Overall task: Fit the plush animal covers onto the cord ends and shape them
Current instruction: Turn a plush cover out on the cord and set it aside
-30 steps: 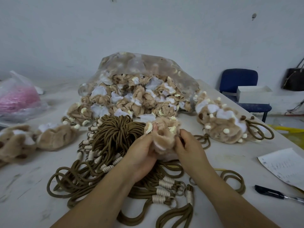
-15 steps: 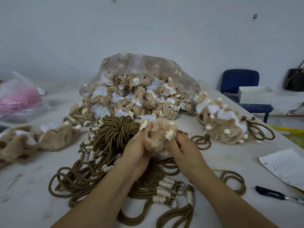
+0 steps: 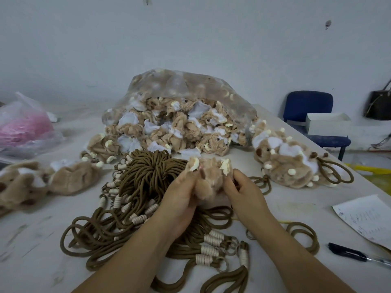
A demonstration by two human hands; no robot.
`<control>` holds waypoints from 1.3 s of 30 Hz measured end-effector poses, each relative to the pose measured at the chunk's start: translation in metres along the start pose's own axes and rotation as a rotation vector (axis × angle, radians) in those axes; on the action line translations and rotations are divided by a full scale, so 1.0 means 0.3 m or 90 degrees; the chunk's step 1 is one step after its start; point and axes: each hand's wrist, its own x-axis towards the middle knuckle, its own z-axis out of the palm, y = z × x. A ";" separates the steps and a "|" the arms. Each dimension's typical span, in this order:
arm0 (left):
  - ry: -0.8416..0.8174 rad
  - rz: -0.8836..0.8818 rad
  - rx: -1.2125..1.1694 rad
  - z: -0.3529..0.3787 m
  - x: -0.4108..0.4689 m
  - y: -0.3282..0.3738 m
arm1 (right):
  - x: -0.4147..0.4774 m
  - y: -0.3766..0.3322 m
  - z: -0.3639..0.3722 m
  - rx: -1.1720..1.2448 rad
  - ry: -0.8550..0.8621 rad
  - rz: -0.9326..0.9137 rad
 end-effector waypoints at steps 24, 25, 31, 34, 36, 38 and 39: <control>0.044 0.000 -0.089 0.012 -0.012 0.025 | 0.000 -0.007 -0.041 0.013 0.053 -0.073; 0.057 0.013 -0.087 0.010 -0.013 0.029 | -0.007 -0.013 -0.045 0.033 0.057 -0.093; 0.014 0.025 0.016 0.018 -0.034 0.017 | -0.026 -0.033 0.010 -0.050 -0.044 -0.098; 0.008 0.038 0.122 0.027 -0.042 0.009 | -0.011 -0.023 -0.006 0.007 0.020 -0.064; 0.053 0.144 0.366 0.019 -0.039 -0.003 | -0.006 -0.014 -0.018 0.010 0.035 -0.022; 0.153 0.353 0.689 0.011 -0.031 0.002 | -0.004 -0.011 -0.024 0.004 0.054 -0.011; 0.179 0.451 0.784 0.013 -0.031 0.007 | -0.003 -0.015 -0.024 0.005 0.065 -0.015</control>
